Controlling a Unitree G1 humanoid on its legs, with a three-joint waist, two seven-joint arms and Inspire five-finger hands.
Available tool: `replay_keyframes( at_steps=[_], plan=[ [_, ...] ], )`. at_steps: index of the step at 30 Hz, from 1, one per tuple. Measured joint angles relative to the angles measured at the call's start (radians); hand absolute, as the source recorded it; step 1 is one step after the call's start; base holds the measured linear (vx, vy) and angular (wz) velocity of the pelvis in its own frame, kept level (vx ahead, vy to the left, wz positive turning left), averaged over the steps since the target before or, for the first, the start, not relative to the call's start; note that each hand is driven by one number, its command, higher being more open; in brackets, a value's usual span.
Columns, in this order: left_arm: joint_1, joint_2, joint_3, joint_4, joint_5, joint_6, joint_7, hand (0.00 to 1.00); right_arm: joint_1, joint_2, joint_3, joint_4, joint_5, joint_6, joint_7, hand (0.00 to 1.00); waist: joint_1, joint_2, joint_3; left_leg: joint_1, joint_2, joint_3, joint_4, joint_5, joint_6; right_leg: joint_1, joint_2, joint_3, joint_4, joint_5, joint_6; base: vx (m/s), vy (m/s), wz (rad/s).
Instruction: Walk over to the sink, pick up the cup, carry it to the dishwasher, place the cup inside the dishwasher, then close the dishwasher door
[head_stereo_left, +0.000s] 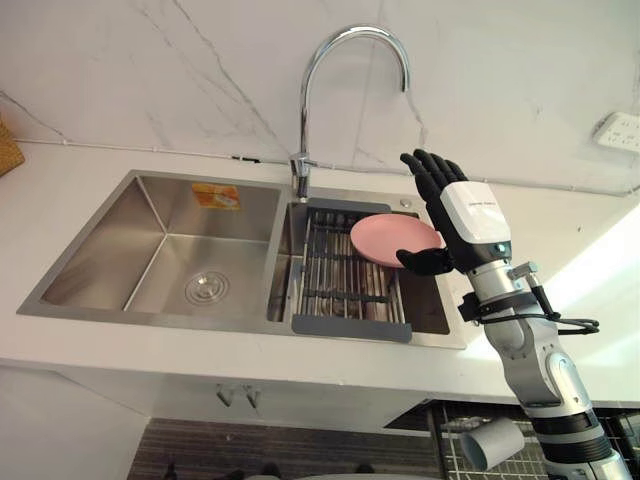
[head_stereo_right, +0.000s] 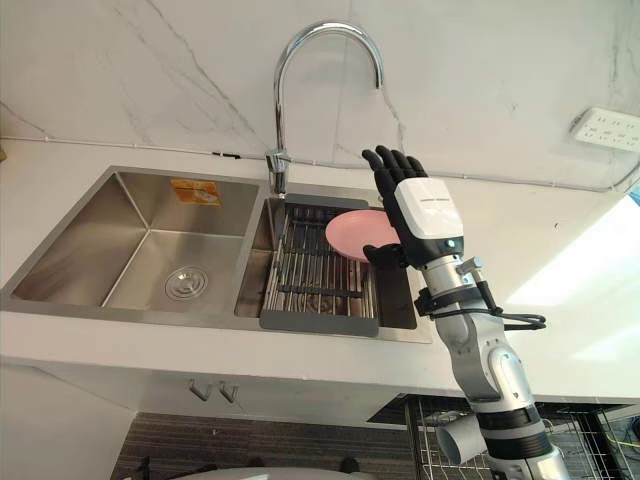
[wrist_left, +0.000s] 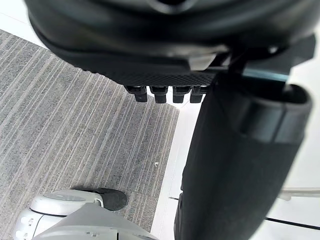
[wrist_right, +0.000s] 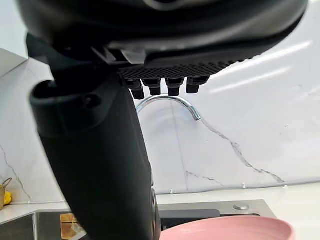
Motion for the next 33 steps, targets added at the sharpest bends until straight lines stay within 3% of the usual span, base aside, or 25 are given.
replay_keyframes(
  at_steps=[15, 33],
  plan=[
    [0.011, 0.013, -0.022, -0.005, 0.0, 0.001, -0.02, 1.0, 0.09, -0.023, -0.057, -0.005, -0.048, 0.002, 0.01, 1.0, -0.022, -0.001, -0.004, -0.005, -0.002, 0.01, 0.001, -0.006, 0.0, -0.009, 0.004, 0.012, 0.0, -0.001, 0.001, -0.02, -0.017, -0.02],
    [0.011, 0.019, -0.042, -0.002, 0.008, 0.004, -0.03, 1.0, 0.082, -0.051, 0.012, 0.217, -0.166, 0.012, -0.024, 1.0, -0.015, 0.012, -0.012, -0.023, -0.009, -0.022, 0.006, -0.005, 0.002, -0.014, 0.001, -0.017, 0.0, -0.009, 0.001, -0.01, -0.006, 0.04]
  ],
)
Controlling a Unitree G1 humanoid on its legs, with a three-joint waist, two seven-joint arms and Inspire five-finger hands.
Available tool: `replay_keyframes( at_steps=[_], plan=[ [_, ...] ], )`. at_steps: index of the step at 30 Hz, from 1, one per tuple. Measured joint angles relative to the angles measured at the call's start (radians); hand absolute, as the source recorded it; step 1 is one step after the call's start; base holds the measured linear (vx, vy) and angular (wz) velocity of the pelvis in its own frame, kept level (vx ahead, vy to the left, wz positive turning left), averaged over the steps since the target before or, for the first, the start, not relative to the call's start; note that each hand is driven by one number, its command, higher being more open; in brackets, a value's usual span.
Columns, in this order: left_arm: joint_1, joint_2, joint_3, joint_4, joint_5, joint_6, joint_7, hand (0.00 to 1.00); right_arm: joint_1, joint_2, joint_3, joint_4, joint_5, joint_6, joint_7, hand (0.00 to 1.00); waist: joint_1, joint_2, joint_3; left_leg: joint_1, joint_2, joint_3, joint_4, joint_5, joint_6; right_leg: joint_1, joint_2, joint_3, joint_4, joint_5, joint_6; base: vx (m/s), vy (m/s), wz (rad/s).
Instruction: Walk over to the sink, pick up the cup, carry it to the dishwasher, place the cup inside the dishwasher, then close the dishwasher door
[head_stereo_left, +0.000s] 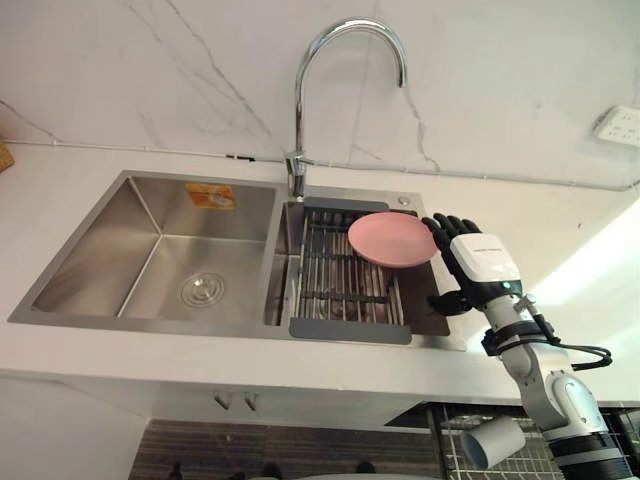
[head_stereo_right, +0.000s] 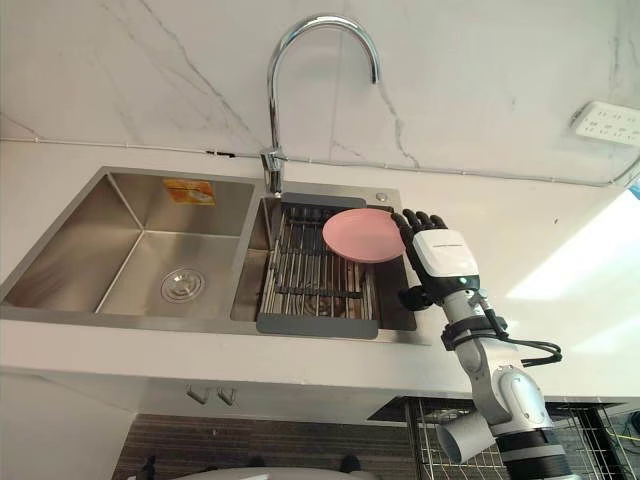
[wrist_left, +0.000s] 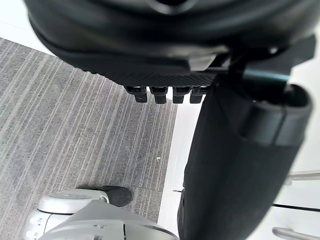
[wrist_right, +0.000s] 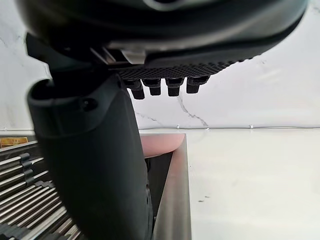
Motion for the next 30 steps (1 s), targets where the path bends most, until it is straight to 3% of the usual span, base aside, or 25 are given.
replay_keyframes(
  at_steps=[5, 14, 15, 18, 20, 23, 30],
  plan=[
    [0.0, -0.006, -0.008, 0.0, 0.001, 0.003, -0.01, 1.0, -0.038, -0.001, 0.035, 0.08, -0.032, 0.011, -0.056, 1.0, 0.003, 0.019, -0.011, -0.007, -0.005, -0.012, 0.0, 0.002, 0.003, 0.0, -0.006, -0.013, 0.0, -0.003, 0.003, -0.02, -0.013, 0.07],
    [-0.003, -0.007, -0.009, 0.004, 0.001, 0.003, -0.01, 1.0, -0.107, -0.001, 0.109, 0.173, -0.116, 0.023, -0.167, 1.0, 0.007, 0.022, -0.009, -0.007, -0.007, -0.027, 0.001, 0.004, 0.004, 0.006, -0.007, -0.026, 0.0, -0.004, 0.003, -0.03, -0.017, 0.04],
    [-0.004, -0.007, -0.01, 0.004, 0.001, 0.003, -0.01, 1.0, -0.118, -0.001, 0.118, 0.19, -0.135, 0.024, -0.191, 0.0, 0.008, 0.023, -0.008, -0.007, -0.007, -0.029, 0.001, 0.005, 0.004, 0.007, -0.007, -0.028, 0.0, -0.004, 0.002, -0.05, -0.018, 0.05],
    [-0.018, -0.006, -0.02, -0.002, 0.0, 0.02, -0.011, 1.0, -0.141, 0.0, 0.143, 0.213, -0.164, 0.049, -0.242, 0.0, 0.016, 0.03, -0.004, -0.008, -0.007, -0.031, 0.0, 0.005, 0.004, 0.007, -0.007, -0.031, 0.0, -0.005, 0.001, -0.05, -0.018, 0.03],
    [-0.037, -0.004, -0.02, -0.029, -0.002, 0.088, -0.026, 1.0, -0.152, 0.009, 0.161, 0.213, -0.217, 0.057, -0.265, 0.0, 0.022, 0.04, -0.004, -0.008, -0.006, -0.031, 0.0, 0.006, 0.003, 0.007, -0.006, -0.031, 0.0, -0.005, 0.001, -0.04, -0.02, 0.0],
    [-0.066, 0.004, -0.019, -0.035, -0.003, 0.13, -0.057, 1.0, -0.194, 0.021, 0.191, 0.265, -0.267, 0.054, -0.286, 0.0, 0.022, 0.049, -0.009, -0.008, -0.006, -0.031, 0.0, 0.006, 0.003, 0.007, -0.006, -0.03, 0.0, -0.004, 0.001, -0.01, -0.006, 0.0],
    [-0.113, 0.012, -0.015, -0.005, -0.018, 0.116, -0.063, 1.0, -0.292, 0.026, 0.247, 0.369, -0.283, 0.064, -0.346, 0.0, 0.026, 0.049, -0.009, -0.005, -0.005, -0.026, 0.001, 0.007, 0.002, 0.007, -0.005, -0.025, -0.001, -0.003, 0.002, -0.01, -0.007, -0.02]
  ],
)
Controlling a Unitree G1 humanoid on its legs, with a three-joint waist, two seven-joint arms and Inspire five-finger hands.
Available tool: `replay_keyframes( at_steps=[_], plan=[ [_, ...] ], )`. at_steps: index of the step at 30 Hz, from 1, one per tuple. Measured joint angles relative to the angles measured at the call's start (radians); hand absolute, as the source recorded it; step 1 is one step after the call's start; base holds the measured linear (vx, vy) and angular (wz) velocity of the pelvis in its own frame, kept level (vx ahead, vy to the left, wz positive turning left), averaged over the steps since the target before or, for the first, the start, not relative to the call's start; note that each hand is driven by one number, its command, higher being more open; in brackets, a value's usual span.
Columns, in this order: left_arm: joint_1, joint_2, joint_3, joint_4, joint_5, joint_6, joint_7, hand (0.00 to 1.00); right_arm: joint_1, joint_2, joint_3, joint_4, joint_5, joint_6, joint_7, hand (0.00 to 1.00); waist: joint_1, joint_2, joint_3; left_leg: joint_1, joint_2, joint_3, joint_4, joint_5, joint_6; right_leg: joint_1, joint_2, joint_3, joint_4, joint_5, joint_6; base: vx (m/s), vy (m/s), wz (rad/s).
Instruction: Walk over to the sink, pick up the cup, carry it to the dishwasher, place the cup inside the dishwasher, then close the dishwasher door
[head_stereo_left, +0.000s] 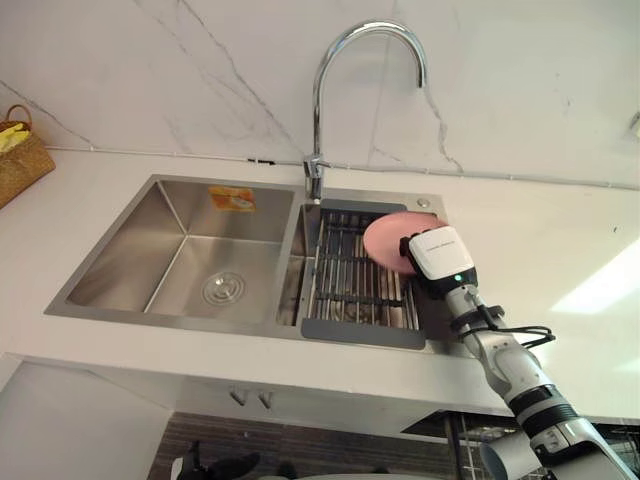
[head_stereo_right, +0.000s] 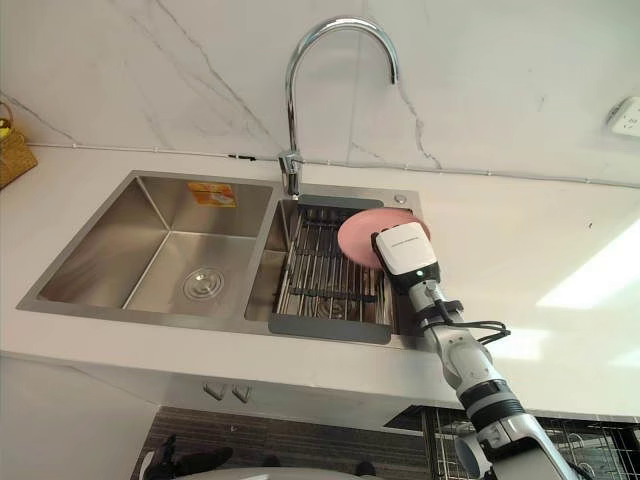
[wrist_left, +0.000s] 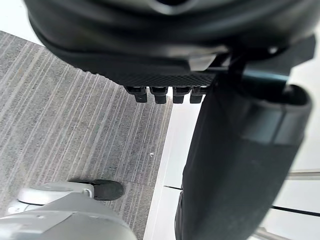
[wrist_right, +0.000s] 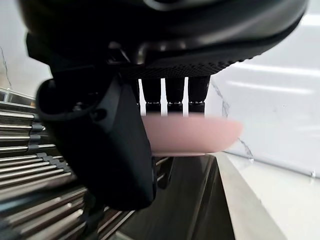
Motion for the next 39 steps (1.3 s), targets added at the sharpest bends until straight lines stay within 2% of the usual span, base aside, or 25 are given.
replay_keyframes(
  at_steps=[4, 11, 16, 21, 25, 30, 32, 34, 35, 36, 37, 38, 39],
  plan=[
    [-0.017, 0.0, 0.001, 0.043, -0.002, -0.013, 0.004, 1.0, -0.053, 0.001, 0.017, 0.028, 0.004, 0.015, -0.02, 0.0, 0.003, -0.001, 0.0, 0.004, 0.0, 0.005, 0.0, 0.0, 0.0, 0.002, 0.0, 0.005, 0.0, 0.004, 0.0, 0.0, -0.001, -0.03],
    [-0.02, -0.002, 0.021, 0.089, -0.022, -0.015, 0.015, 1.0, -0.054, 0.0, 0.016, 0.017, 0.022, 0.015, -0.051, 0.0, -0.004, -0.002, 0.001, 0.015, 0.001, 0.022, 0.0, 0.0, 0.0, 0.003, 0.001, 0.023, -0.001, 0.01, -0.001, -0.02, -0.006, -0.08],
    [-0.018, -0.01, 0.021, 0.096, -0.023, -0.015, 0.02, 1.0, -0.052, -0.003, -0.025, -0.091, 0.063, -0.01, -0.062, 0.0, -0.025, -0.002, 0.003, 0.017, 0.002, 0.036, 0.0, -0.001, 0.0, -0.001, 0.004, 0.035, -0.002, 0.013, -0.002, -0.06, -0.018, -0.08],
    [-0.024, -0.011, 0.022, 0.096, -0.021, -0.015, 0.025, 1.0, -0.029, -0.013, -0.114, -0.225, 0.134, -0.039, -0.067, 0.0, -0.027, -0.001, 0.003, 0.025, 0.008, 0.051, 0.0, -0.005, -0.003, -0.002, 0.01, 0.055, -0.003, 0.014, -0.003, -0.03, -0.022, -0.1],
    [-0.018, -0.014, 0.022, 0.095, 0.0, -0.024, -0.017, 1.0, 0.055, -0.023, -0.237, -0.399, 0.185, -0.07, -0.067, 0.0, -0.031, -0.001, 0.007, 0.052, 0.016, 0.102, 0.0, -0.024, -0.005, -0.004, 0.018, 0.107, -0.002, 0.015, -0.004, -0.01, -0.012, -0.36],
    [-0.017, -0.013, 0.021, 0.089, 0.021, -0.035, -0.069, 1.0, 0.15, -0.033, -0.405, -0.531, 0.228, -0.085, -0.067, 0.0, -0.071, -0.004, 0.009, 0.066, 0.013, 0.166, 0.002, -0.045, -0.002, -0.033, 0.022, 0.172, 0.008, 0.018, 0.0, -0.01, 0.021, -0.44],
    [-0.025, -0.008, 0.018, 0.082, 0.055, -0.036, -0.107, 1.0, 0.181, -0.033, -0.491, -0.537, 0.248, -0.09, -0.067, 0.0, -0.086, -0.01, 0.016, 0.065, 0.007, 0.223, 0.019, -0.063, 0.001, -0.073, 0.03, 0.234, 0.039, 0.019, 0.003, -0.01, 0.041, -0.73],
    [-0.027, -0.005, 0.025, 0.088, 0.092, -0.021, -0.118, 1.0, 0.198, -0.032, -0.52, -0.537, 0.255, -0.086, -0.067, 0.0, -0.108, -0.014, 0.025, 0.063, 0.009, 0.273, 0.046, -0.087, 0.003, -0.108, 0.039, 0.258, 0.077, 0.021, 0.005, -0.03, 0.027, -0.8],
    [-0.019, -0.002, 0.031, 0.088, 0.1, -0.017, -0.118, 1.0, 0.204, -0.032, -0.527, -0.538, 0.255, -0.088, -0.067, 0.0, -0.111, -0.016, 0.03, 0.063, 0.011, 0.295, 0.061, -0.098, 0.005, -0.121, 0.041, 0.253, 0.088, 0.024, 0.005, -0.05, 0.012, -1.11],
    [-0.007, 0.001, 0.045, 0.084, 0.095, -0.009, -0.12, 1.0, 0.211, -0.031, -0.534, -0.537, 0.255, -0.088, -0.067, 0.0, -0.11, -0.019, 0.04, 0.061, 0.027, 0.353, 0.097, -0.122, 0.009, -0.134, 0.048, 0.226, 0.078, 0.048, -0.01, -0.09, -0.025, -1.29],
    [-0.006, -0.004, 0.082, 0.08, 0.086, 0.015, -0.117, 1.0, 0.211, -0.026, -0.534, -0.54, 0.255, -0.091, -0.068, 0.0, -0.098, -0.013, 0.049, 0.058, 0.042, 0.413, 0.119, -0.136, 0.014, -0.13, 0.029, 0.113, 0.055, 0.038, -0.067, -0.09, -0.032, -1.35],
    [-0.012, -0.004, 0.083, 0.08, 0.078, 0.03, -0.113, 1.0, 0.21, -0.025, -0.534, -0.543, 0.255, -0.093, -0.069, 0.0, -0.097, -0.004, 0.056, 0.058, 0.055, 0.44, 0.127, -0.136, 0.014, -0.149, 0.004, 0.008, 0.098, 0.005, -0.095, -0.1, -0.019, -1.19],
    [-0.014, -0.003, 0.09, 0.072, 0.061, 0.056, -0.109, 1.0, 0.21, -0.023, -0.532, -0.544, 0.254, -0.101, -0.068, 0.0, -0.097, 0.012, 0.066, 0.056, 0.083, 0.482, 0.136, -0.137, 0.013, -0.184, -0.041, -0.146, 0.219, -0.051, -0.126, -0.06, 0.009, -0.96]
  ],
)
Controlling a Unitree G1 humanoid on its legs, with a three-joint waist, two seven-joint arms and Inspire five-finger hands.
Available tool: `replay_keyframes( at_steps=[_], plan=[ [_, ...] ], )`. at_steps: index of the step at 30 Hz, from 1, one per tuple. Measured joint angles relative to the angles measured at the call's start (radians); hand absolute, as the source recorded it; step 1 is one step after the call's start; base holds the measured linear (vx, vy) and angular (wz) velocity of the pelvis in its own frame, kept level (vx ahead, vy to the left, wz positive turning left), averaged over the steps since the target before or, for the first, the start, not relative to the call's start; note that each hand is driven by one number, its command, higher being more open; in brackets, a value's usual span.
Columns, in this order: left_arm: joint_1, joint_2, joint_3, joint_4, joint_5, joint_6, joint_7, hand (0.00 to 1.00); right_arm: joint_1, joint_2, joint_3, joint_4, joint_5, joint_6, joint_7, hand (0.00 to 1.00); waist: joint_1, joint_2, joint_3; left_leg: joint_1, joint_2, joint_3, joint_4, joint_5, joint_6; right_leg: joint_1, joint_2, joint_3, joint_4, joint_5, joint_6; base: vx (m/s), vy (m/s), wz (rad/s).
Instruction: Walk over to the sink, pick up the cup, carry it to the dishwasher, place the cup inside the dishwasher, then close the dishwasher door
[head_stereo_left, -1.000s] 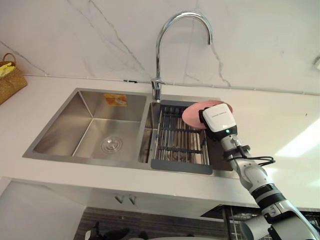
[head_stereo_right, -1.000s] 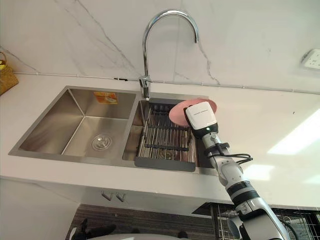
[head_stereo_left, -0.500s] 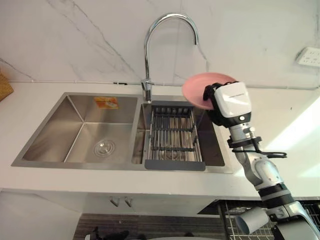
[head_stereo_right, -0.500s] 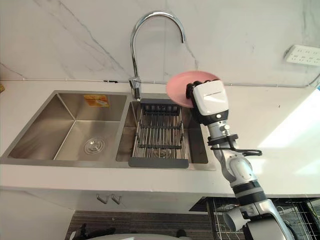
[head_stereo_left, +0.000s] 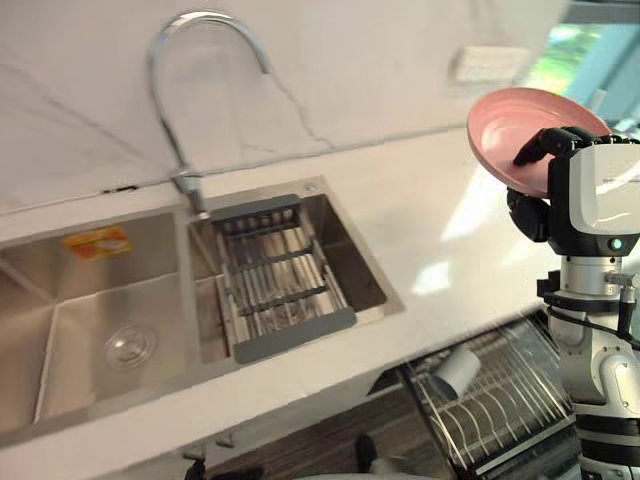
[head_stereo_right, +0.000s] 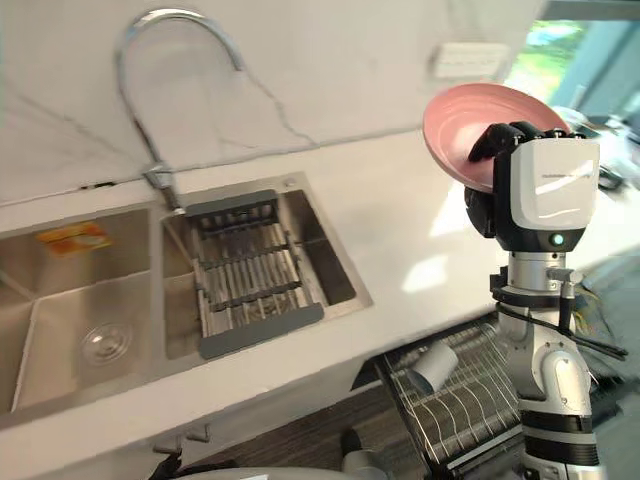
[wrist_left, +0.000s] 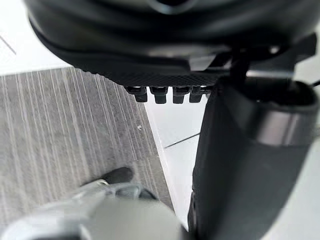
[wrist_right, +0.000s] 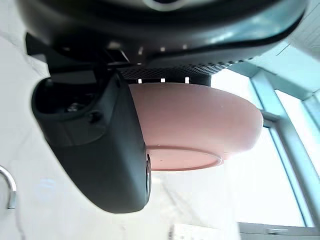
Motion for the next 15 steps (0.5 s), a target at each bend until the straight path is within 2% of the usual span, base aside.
replay_keyframes(
  at_steps=[1, 2, 3, 4, 5, 6, 7, 9, 10, 11, 13, 14, 15],
  plan=[
    [0.01, 0.01, 0.011, -0.021, -0.002, 0.024, 0.001, 1.0, 0.001, 0.0, 0.004, 0.0, 0.0, -0.004, 0.002, 0.0, 0.004, 0.004, 0.003, 0.0, 0.027, 0.034, 0.022, -0.005, -0.009, -0.014, -0.056, -0.12, 0.138, -0.032, -0.005, -0.04, 0.005, -0.85],
    [0.019, 0.018, 0.014, -0.031, -0.002, 0.033, 0.001, 1.0, 0.001, 0.0, 0.004, -0.001, 0.0, -0.005, 0.003, 0.0, 0.009, 0.0, 0.001, 0.0, 0.039, 0.048, 0.046, -0.016, -0.019, -0.009, -0.087, -0.171, 0.196, -0.03, -0.016, 0.0, -0.06, -0.96],
    [0.032, 0.031, 0.03, -0.062, -0.005, 0.061, -0.002, 1.0, -0.009, -0.011, 0.006, -0.012, 0.001, 0.002, 0.005, 0.0, 0.028, -0.02, 0.003, -0.037, 0.062, 0.034, 0.155, -0.079, -0.017, -0.007, -0.1, -0.256, 0.227, 0.037, -0.018, -0.04, -0.087, -0.85],
    [0.03, 0.03, 0.04, -0.063, -0.005, 0.069, -0.002, 1.0, -0.016, -0.015, 0.007, -0.014, 0.001, 0.002, 0.006, 0.0, 0.034, -0.023, 0.002, -0.059, 0.049, -0.003, 0.154, -0.109, -0.012, -0.01, -0.088, -0.266, 0.194, 0.051, -0.03, -0.15, -0.048, -1.03],
    [0.027, 0.034, 0.048, -0.065, -0.006, 0.073, -0.001, 1.0, -0.037, -0.013, 0.006, -0.013, 0.001, 0.004, 0.006, 0.0, 0.048, -0.014, -0.003, -0.086, 0.017, -0.041, 0.126, -0.107, -0.004, -0.001, -0.028, -0.23, 0.047, 0.109, -0.005, -0.25, 0.002, -1.66],
    [0.032, 0.036, 0.05, -0.068, -0.012, 0.07, -0.002, 1.0, -0.078, 0.005, 0.01, -0.007, 0.001, 0.009, 0.007, 0.0, 0.109, -0.005, -0.001, -0.086, 0.033, 0.022, 0.087, -0.041, 0.013, 0.015, -0.006, -0.249, 0.037, 0.053, -0.074, -0.26, 0.027, -1.83],
    [0.035, 0.042, 0.049, -0.07, -0.029, 0.077, 0.004, 1.0, -0.082, 0.005, 0.011, -0.001, 0.0, 0.004, 0.001, 0.0, 0.107, -0.002, -0.002, -0.092, 0.046, 0.055, 0.106, -0.037, 0.012, 0.031, -0.08, -0.342, 0.207, -0.063, -0.112, -0.16, -0.011, -1.61],
    [0.037, 0.053, 0.049, -0.071, -0.064, 0.094, 0.009, 1.0, -0.078, 0.005, 0.016, 0.017, -0.002, 0.0, 0.001, 0.0, 0.107, -0.002, -0.003, -0.092, 0.061, 0.091, 0.122, -0.037, 0.011, 0.107, -0.15, -0.4, 0.266, -0.087, -0.08, -0.1, -0.064, -0.7],
    [0.039, 0.054, 0.052, -0.071, -0.068, 0.096, 0.009, 1.0, -0.075, 0.005, 0.018, 0.018, -0.001, -0.001, 0.001, 0.0, 0.111, -0.005, -0.004, -0.094, 0.072, 0.113, 0.132, -0.036, 0.006, 0.143, -0.166, -0.409, 0.246, -0.078, -0.078, -0.1, -0.153, -0.85],
    [0.04, 0.056, 0.058, -0.072, -0.07, 0.096, 0.006, 1.0, -0.067, 0.004, 0.018, 0.018, 0.0, -0.007, 0.001, 0.0, 0.114, -0.009, -0.006, -0.102, 0.085, 0.14, 0.143, -0.031, -0.008, 0.177, -0.162, -0.395, 0.172, -0.037, -0.014, -0.11, -0.214, -0.76],
    [0.031, 0.052, 0.057, -0.099, -0.069, 0.091, -0.011, 1.0, -0.041, 0.0, 0.016, 0.018, 0.003, -0.008, 0.005, 0.0, 0.115, -0.009, -0.01, -0.104, 0.105, 0.17, 0.132, -0.005, -0.028, 0.191, -0.106, -0.397, 0.07, -0.032, 0.001, -0.16, -0.27, -0.61],
    [0.012, 0.043, 0.06, -0.105, -0.069, 0.094, -0.014, 1.0, -0.006, -0.001, -0.002, 0.016, 0.015, -0.013, 0.006, 0.0, 0.112, -0.009, -0.014, -0.104, 0.112, 0.178, 0.119, 0.011, -0.035, 0.205, -0.079, -0.39, 0.014, -0.02, 0.02, -0.14, -0.215, -0.35],
    [0.002, 0.035, 0.085, -0.093, -0.069, 0.098, -0.011, 1.0, 0.011, -0.001, -0.01, 0.013, 0.03, -0.014, 0.008, 0.0, 0.106, -0.009, -0.015, -0.103, 0.113, 0.18, 0.112, 0.018, -0.036, 0.211, -0.068, -0.387, -0.01, -0.015, 0.03, -0.14, -0.206, -0.2]
  ],
)
